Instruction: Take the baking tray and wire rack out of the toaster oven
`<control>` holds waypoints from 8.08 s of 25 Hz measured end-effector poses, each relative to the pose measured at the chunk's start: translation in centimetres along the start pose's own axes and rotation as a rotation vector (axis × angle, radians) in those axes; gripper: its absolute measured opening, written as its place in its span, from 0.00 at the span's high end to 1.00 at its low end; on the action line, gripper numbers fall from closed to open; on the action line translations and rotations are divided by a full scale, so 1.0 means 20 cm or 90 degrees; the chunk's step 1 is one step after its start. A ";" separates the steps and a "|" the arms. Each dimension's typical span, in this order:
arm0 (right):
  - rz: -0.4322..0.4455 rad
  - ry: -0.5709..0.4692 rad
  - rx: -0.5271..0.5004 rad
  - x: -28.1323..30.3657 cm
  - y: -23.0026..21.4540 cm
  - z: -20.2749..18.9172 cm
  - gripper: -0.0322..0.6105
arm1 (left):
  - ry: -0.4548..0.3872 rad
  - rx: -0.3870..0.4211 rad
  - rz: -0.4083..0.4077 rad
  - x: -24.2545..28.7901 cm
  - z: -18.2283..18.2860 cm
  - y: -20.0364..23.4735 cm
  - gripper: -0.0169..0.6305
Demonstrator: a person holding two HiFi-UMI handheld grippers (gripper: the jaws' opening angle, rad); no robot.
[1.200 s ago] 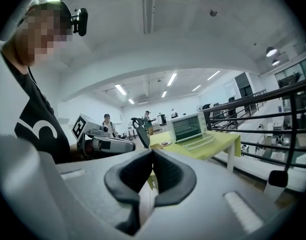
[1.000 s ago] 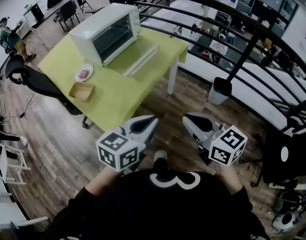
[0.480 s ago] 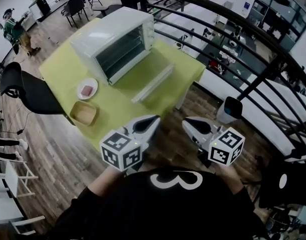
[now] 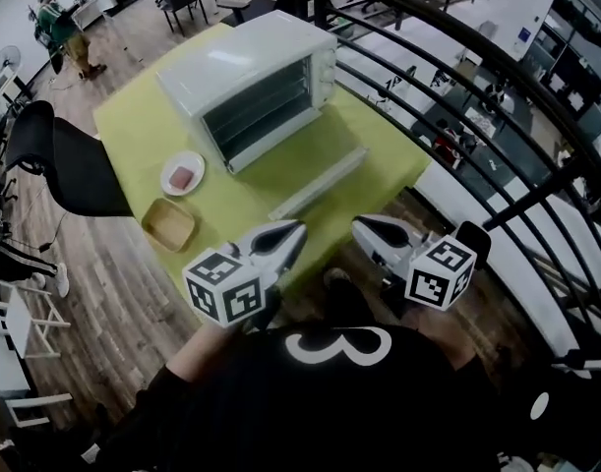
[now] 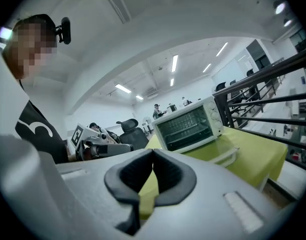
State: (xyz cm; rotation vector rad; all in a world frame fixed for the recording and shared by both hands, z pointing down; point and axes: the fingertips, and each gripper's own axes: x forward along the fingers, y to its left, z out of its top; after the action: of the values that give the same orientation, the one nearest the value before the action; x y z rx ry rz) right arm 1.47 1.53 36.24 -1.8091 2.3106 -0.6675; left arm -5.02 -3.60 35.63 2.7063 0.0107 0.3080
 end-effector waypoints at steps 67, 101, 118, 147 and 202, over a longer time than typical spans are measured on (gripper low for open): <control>0.011 0.053 0.545 1.92 -1.67 0.20 0.79 | -0.652 -0.684 0.496 0.28 0.05 2.14 0.81; 0.009 0.083 0.547 1.44 -1.54 0.07 0.79 | -0.589 -0.732 0.489 0.26 -0.13 1.67 0.82; 0.013 0.102 0.529 1.15 -1.48 0.02 0.79 | -0.572 -0.735 0.460 0.26 -0.23 1.41 0.82; 0.072 0.090 0.493 0.45 -1.08 -0.04 0.80 | -0.585 -0.709 0.450 0.09 -0.40 0.65 0.81; 0.245 0.570 0.297 0.84 0.00 -1.13 0.66 | -0.412 -0.735 0.645 -0.93 -1.39 0.38 0.61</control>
State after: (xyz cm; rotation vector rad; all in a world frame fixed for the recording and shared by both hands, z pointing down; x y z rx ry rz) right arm -11.35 -8.59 59.15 -0.8889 2.4985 -2.0218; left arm -29.49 -0.30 59.48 1.3523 -1.2839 -0.2551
